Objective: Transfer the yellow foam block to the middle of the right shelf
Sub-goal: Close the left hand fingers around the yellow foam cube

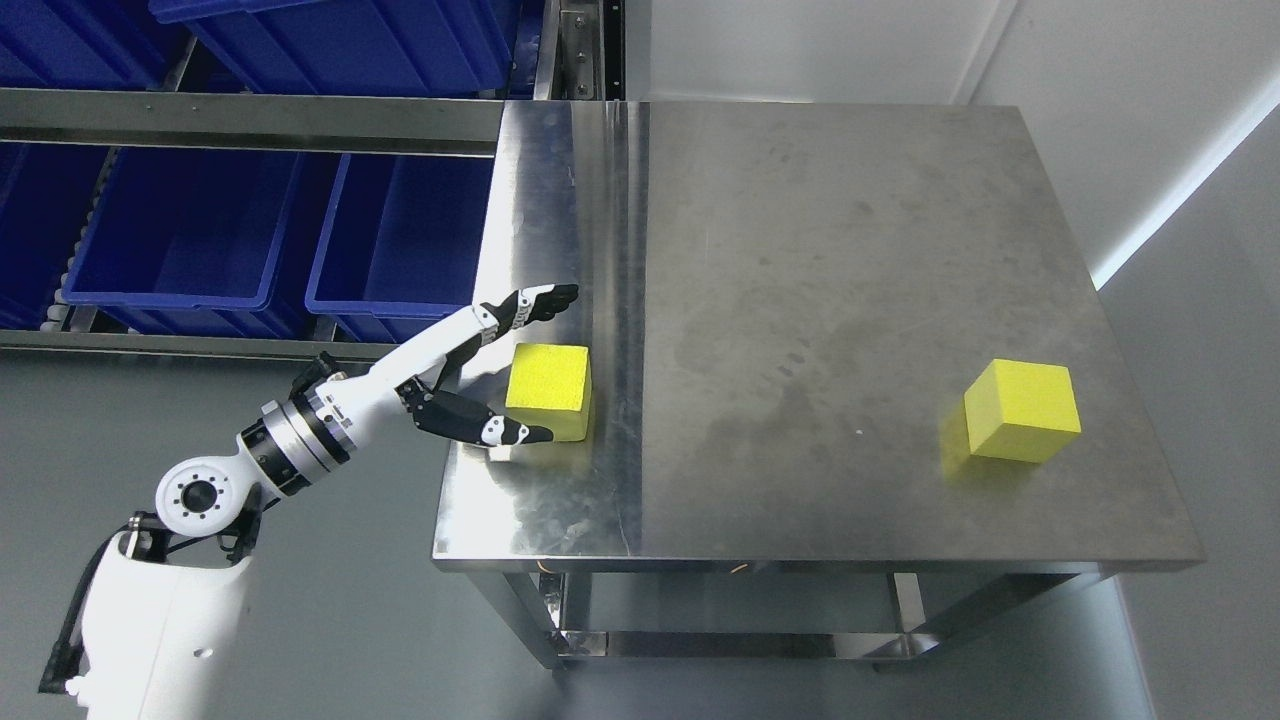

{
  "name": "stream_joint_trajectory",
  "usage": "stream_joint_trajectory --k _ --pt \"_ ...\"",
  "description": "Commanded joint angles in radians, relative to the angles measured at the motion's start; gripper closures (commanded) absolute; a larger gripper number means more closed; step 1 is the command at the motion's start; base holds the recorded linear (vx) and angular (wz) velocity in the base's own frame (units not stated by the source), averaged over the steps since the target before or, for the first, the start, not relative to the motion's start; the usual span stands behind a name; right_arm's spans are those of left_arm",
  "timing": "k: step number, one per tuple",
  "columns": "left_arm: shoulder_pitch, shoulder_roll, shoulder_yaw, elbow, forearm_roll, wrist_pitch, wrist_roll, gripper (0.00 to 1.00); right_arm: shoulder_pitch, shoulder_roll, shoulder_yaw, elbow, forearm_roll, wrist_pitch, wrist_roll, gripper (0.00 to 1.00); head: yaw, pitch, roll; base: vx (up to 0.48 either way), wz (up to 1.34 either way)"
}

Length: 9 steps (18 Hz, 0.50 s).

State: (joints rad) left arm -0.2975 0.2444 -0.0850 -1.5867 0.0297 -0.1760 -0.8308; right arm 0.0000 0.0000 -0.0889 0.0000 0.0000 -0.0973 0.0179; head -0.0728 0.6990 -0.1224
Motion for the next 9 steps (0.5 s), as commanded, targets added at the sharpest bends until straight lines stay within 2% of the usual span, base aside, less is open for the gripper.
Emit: stream_joint_trajectory --k 1,3,4,7,9 --pt "-0.037 -0.025 -0.104 0.131 -0.082 0.004 -0.001 0.01 -0.002 -0.017 0.0 -0.017 -0.002 0.001 0.001 0.0 0.0 0.0 0.0 0.0 0.0" --pt "-0.037 -0.036 -0.11 0.14 -0.128 0.006 -0.002 0.02 -0.003 -0.017 0.0 -0.017 0.0 0.001 0.001 0.0 0.0 0.0 0.0 0.0 0.0" --pt "-0.037 -0.037 -0.11 0.143 -0.131 0.006 -0.002 0.06 -0.002 -0.017 0.0 -0.017 0.0 0.001 0.001 0.0 0.0 0.0 0.0 0.0 0.0" --pt "-0.035 -0.045 -0.085 0.149 -0.128 0.006 -0.002 0.24 -0.003 -0.017 0.0 -0.017 -0.002 0.001 0.001 0.0 0.0 0.0 0.0 0.0 0.0" --pt "-0.035 -0.075 -0.032 0.149 -0.122 0.006 -0.004 0.39 -0.003 -0.017 0.0 -0.017 0.0 0.001 0.001 0.0 0.0 0.0 0.0 0.0 0.0"
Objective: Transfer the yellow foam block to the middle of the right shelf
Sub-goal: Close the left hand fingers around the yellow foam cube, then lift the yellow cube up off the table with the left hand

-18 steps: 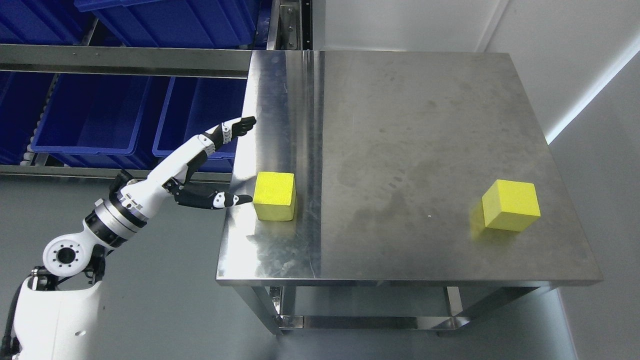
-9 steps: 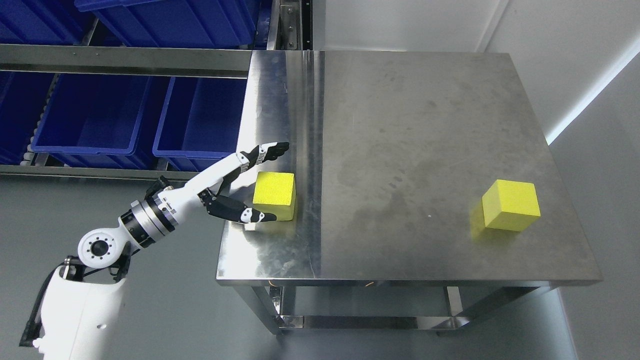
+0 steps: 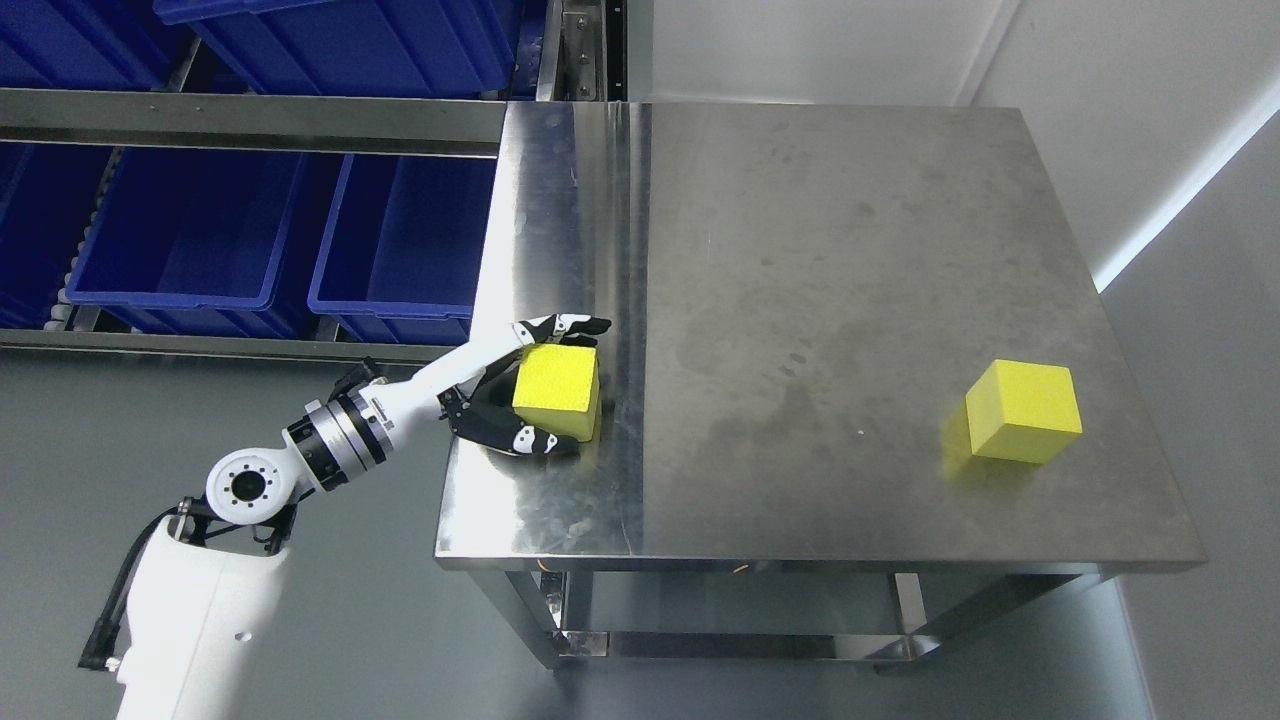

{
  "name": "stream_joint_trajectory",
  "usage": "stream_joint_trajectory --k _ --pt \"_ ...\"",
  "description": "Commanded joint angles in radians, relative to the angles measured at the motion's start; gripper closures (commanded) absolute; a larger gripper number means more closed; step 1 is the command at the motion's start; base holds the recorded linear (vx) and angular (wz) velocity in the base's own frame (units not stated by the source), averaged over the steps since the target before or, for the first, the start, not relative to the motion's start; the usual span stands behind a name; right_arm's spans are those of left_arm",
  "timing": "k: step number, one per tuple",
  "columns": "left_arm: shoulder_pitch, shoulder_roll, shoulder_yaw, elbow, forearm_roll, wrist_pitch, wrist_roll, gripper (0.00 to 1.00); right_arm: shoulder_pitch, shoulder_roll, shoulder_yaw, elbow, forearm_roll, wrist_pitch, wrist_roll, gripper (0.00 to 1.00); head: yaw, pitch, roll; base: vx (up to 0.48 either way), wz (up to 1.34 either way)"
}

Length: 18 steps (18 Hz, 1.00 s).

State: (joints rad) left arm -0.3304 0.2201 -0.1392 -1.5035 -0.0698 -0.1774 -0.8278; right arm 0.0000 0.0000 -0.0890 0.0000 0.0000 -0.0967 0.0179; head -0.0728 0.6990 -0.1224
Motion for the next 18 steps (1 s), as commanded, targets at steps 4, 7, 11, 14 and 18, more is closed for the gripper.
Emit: stream_joint_trajectory --k 4,7,11,14,18 --pt "-0.018 -0.203 0.191 0.06 -0.009 -0.01 -0.005 0.6 -0.003 -0.017 0.0 -0.017 -0.002 0.0 0.001 0.0 0.0 0.0 0.0 0.0 0.0" --pt "-0.085 -0.203 0.268 0.055 0.109 -0.043 0.08 0.56 -0.002 -0.017 0.0 -0.017 0.0 0.0 0.001 0.0 0.0 0.0 0.0 0.0 0.0" --pt "-0.088 -0.203 0.282 0.057 0.202 -0.178 0.479 0.56 -0.003 -0.017 0.0 -0.017 0.0 0.0 0.001 0.0 0.0 0.0 0.0 -0.001 0.01" --pt "-0.082 -0.203 0.288 0.031 0.2 -0.189 0.542 0.56 -0.003 -0.017 0.0 -0.017 0.0 0.0 0.001 0.0 0.0 0.0 0.0 -0.009 0.07" --pt "-0.055 -0.203 0.306 0.0 0.2 -0.183 0.546 0.53 -0.003 -0.017 0.0 -0.017 -0.002 0.0 0.001 0.0 0.0 0.0 0.0 -0.009 0.23"
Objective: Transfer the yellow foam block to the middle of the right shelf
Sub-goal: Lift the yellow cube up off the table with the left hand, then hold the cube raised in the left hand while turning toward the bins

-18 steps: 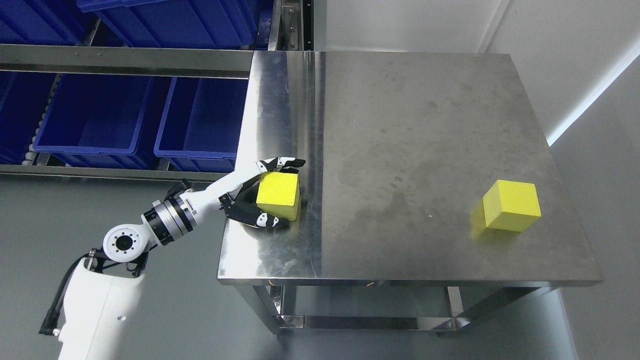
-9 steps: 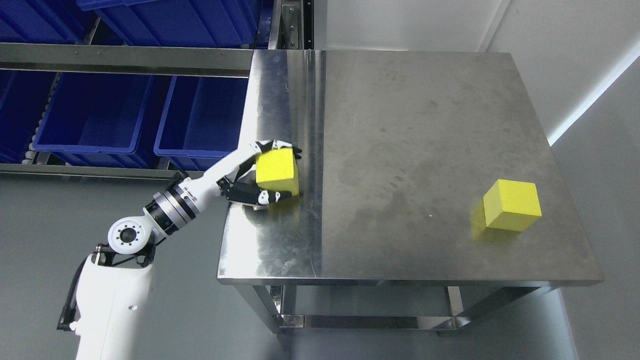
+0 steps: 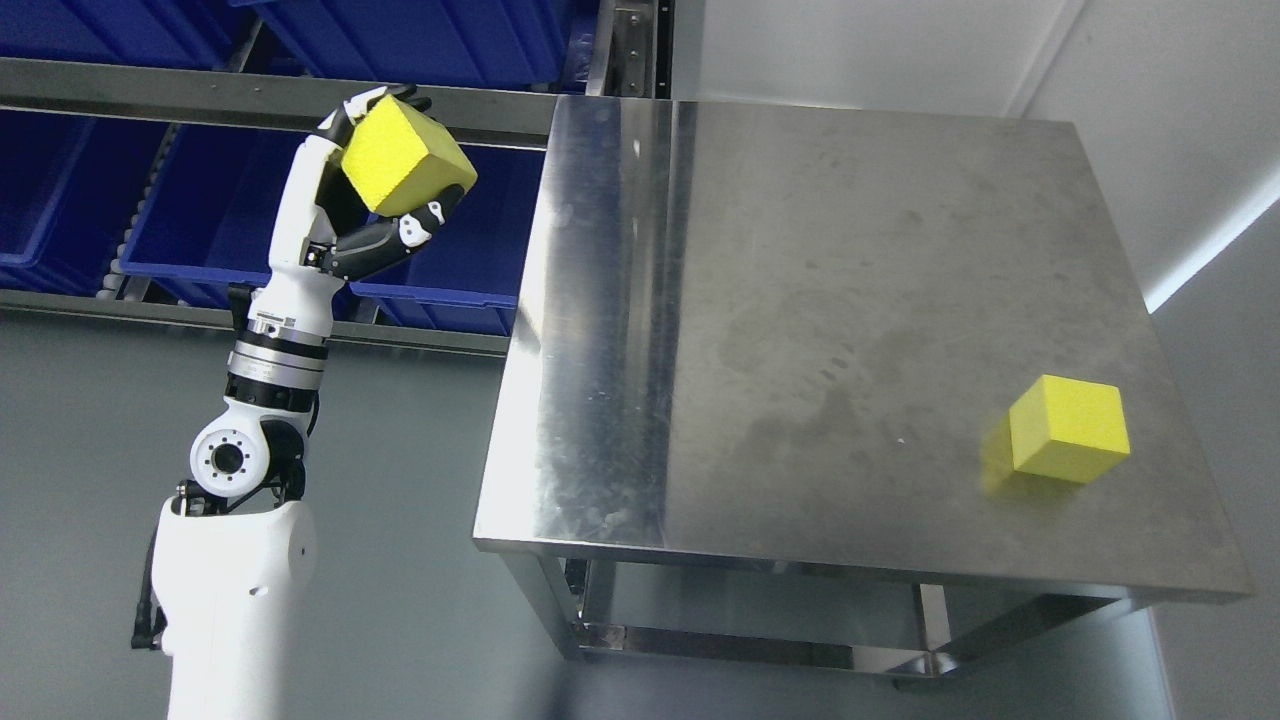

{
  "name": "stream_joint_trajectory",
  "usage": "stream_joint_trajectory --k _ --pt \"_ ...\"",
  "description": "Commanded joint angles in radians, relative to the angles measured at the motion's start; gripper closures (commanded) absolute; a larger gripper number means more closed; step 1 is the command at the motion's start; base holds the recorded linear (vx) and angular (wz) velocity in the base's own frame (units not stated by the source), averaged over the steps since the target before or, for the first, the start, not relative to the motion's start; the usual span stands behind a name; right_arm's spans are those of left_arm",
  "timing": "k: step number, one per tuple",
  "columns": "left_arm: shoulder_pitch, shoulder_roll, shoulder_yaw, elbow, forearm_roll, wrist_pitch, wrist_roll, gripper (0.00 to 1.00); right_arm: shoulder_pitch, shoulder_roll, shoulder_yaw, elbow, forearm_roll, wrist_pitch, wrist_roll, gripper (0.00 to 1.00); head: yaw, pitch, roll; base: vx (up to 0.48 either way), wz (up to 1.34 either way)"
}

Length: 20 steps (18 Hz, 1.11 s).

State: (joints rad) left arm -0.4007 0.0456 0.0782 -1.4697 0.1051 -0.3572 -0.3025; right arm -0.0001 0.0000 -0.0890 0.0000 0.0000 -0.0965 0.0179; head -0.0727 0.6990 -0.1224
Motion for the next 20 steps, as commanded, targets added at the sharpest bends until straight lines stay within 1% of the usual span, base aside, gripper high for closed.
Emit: stream_joint_trajectory --k 1,5,8,12,20 --pt "0.016 -0.028 0.1 -0.034 0.025 -0.003 0.02 0.53 -0.001 -0.017 0.0 -0.017 0.0 0.0 0.001 0.0 0.0 0.0 0.0 -0.011 0.4" --pt "0.017 -0.028 0.106 -0.034 0.025 -0.002 0.02 0.53 -0.003 -0.017 0.0 -0.017 0.0 0.0 0.001 0.0 0.0 0.0 0.0 -0.013 0.55" --pt "0.017 -0.028 0.138 -0.034 0.025 0.0 0.019 0.53 -0.003 -0.017 0.0 -0.017 0.0 0.0 0.001 0.0 0.0 0.0 0.0 -0.028 0.81" --pt "0.019 -0.028 0.173 -0.049 0.025 0.006 0.013 0.53 -0.001 -0.017 0.0 -0.017 0.0 0.0 0.001 0.0 0.0 0.0 0.0 -0.044 1.05" --pt "0.034 -0.028 0.173 -0.077 0.025 0.027 0.011 0.53 -0.003 -0.017 0.0 -0.017 0.0 0.0 0.001 0.0 0.0 0.0 0.0 0.0 0.98"
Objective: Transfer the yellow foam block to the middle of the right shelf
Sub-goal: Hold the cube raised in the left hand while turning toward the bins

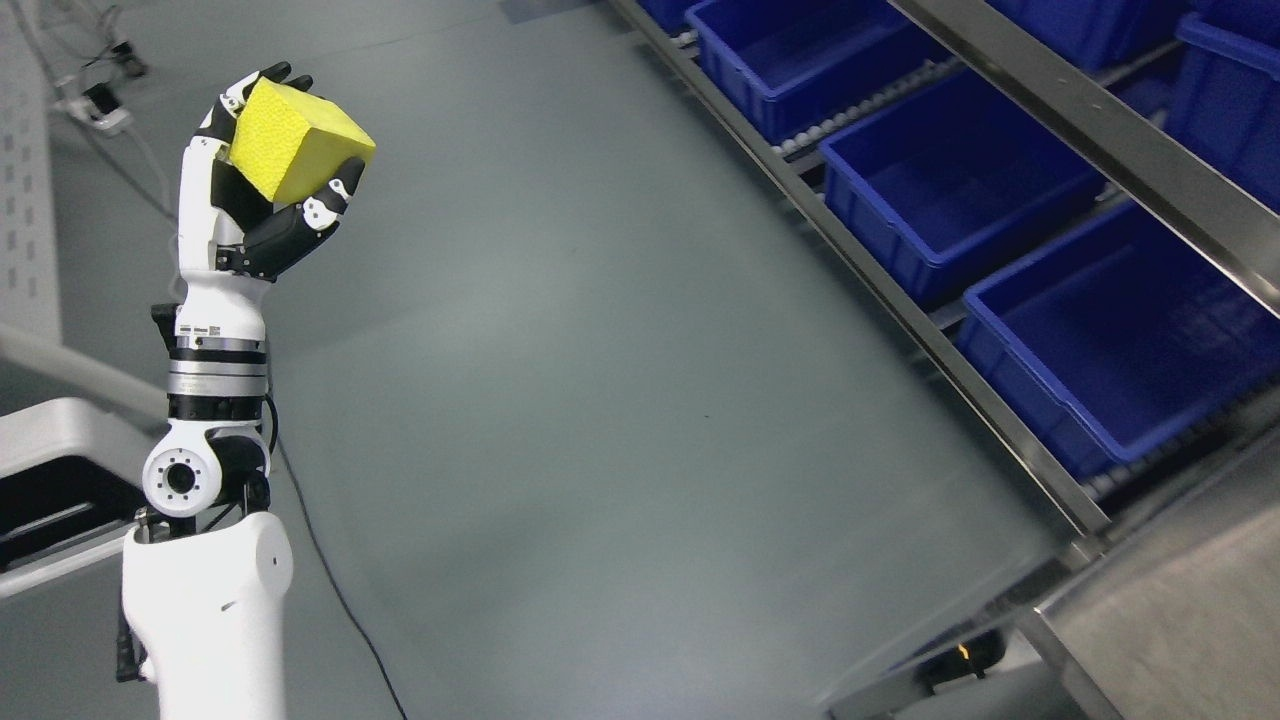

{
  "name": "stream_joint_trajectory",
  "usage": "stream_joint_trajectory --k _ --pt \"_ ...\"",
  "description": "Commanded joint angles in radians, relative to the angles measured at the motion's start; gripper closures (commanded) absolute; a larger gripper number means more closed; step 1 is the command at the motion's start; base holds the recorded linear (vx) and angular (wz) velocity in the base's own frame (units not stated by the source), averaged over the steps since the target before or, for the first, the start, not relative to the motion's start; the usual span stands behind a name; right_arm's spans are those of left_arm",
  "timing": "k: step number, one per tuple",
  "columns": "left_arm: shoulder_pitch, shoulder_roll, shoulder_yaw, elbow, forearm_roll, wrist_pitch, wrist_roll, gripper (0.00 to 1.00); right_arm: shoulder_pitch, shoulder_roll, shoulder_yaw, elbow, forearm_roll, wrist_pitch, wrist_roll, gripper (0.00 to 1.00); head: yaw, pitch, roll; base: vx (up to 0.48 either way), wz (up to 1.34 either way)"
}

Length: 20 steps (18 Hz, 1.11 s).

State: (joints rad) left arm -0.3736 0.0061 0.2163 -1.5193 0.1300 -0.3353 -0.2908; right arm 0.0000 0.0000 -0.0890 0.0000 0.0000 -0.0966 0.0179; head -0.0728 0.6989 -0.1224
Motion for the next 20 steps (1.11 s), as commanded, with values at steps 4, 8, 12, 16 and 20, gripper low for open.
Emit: stream_joint_trajectory --k 4,8,12,16,20 --pt "0.007 0.011 0.028 -0.027 0.0 0.007 -0.001 0.53 -0.002 -0.017 0.0 -0.017 0.0 0.0 0.001 0.0 0.0 0.0 0.0 0.043 0.77" --pt "0.004 0.011 0.021 -0.028 0.0 0.007 0.001 0.53 -0.003 -0.017 0.0 -0.017 0.0 0.0 0.001 0.0 0.0 0.0 0.0 0.078 0.63" --pt "0.002 0.011 0.021 -0.028 0.0 0.007 -0.001 0.53 -0.003 -0.017 0.0 -0.017 0.0 0.0 0.001 0.0 0.0 0.0 0.0 0.109 0.45" --pt "-0.008 0.011 0.02 -0.028 -0.001 0.021 0.001 0.53 -0.003 -0.017 0.0 -0.017 0.0 0.0 0.001 0.0 0.0 0.0 0.0 0.155 0.24" --pt "-0.008 0.011 0.02 -0.028 -0.001 0.021 -0.001 0.53 -0.003 -0.017 0.0 -0.017 -0.002 0.0 0.001 0.0 0.0 0.0 0.0 0.212 0.01"
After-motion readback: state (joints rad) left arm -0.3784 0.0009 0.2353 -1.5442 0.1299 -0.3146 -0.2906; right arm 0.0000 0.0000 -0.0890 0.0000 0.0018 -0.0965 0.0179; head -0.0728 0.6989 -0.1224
